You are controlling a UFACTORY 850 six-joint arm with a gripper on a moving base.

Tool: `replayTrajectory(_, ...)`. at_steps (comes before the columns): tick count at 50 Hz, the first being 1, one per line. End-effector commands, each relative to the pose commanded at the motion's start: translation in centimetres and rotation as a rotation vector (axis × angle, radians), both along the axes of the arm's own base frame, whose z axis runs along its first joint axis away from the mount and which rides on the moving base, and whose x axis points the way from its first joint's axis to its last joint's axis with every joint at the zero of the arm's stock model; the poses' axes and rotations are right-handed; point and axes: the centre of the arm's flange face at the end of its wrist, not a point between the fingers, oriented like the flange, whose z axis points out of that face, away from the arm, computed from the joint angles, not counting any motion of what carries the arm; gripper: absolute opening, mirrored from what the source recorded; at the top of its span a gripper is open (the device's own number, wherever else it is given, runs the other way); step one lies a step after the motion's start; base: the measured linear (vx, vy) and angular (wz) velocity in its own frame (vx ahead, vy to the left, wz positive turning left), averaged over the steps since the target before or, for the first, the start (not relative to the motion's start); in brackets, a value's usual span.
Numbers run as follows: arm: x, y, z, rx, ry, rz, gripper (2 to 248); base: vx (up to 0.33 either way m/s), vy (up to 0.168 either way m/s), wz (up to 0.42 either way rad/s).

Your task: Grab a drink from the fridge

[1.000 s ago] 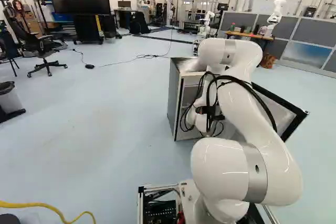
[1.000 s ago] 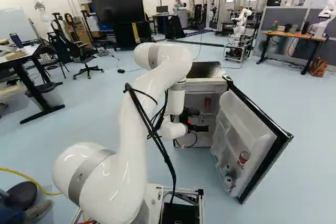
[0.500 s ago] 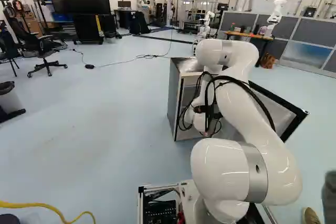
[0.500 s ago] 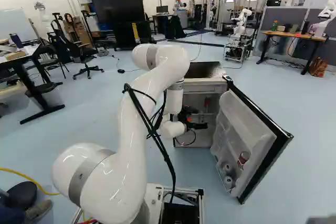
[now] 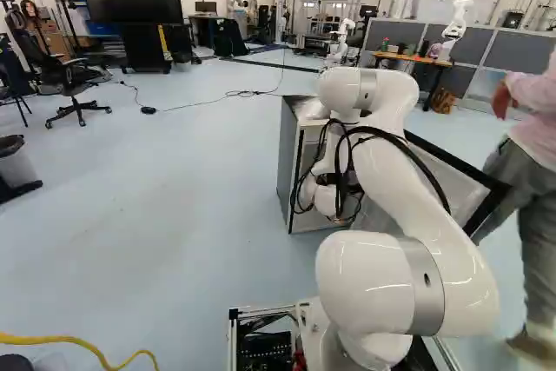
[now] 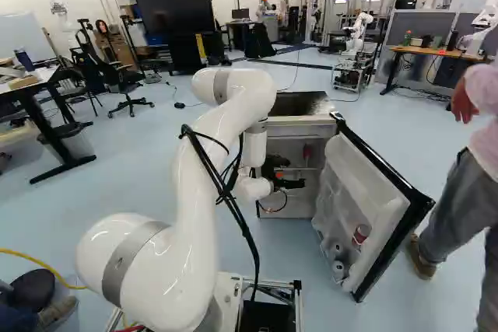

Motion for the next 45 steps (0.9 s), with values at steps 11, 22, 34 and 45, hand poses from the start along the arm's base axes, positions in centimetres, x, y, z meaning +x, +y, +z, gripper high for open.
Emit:
replayTrajectory(11,1.5,0.6,-0.4,-0.006,-0.020,0.011,247,0.000,0.000,0.000)
replayTrajectory(22,2.2,0.9,-0.5,-0.009,-0.029,0.013,247,0.000,0.000,0.000)
replayTrajectory(34,2.2,0.9,-0.5,0.046,-0.073,-0.020,247,0.000,0.000,0.000)
replayTrajectory(45,2.2,0.9,-0.5,0.125,-0.134,-0.067,247,0.000,0.000,0.000)
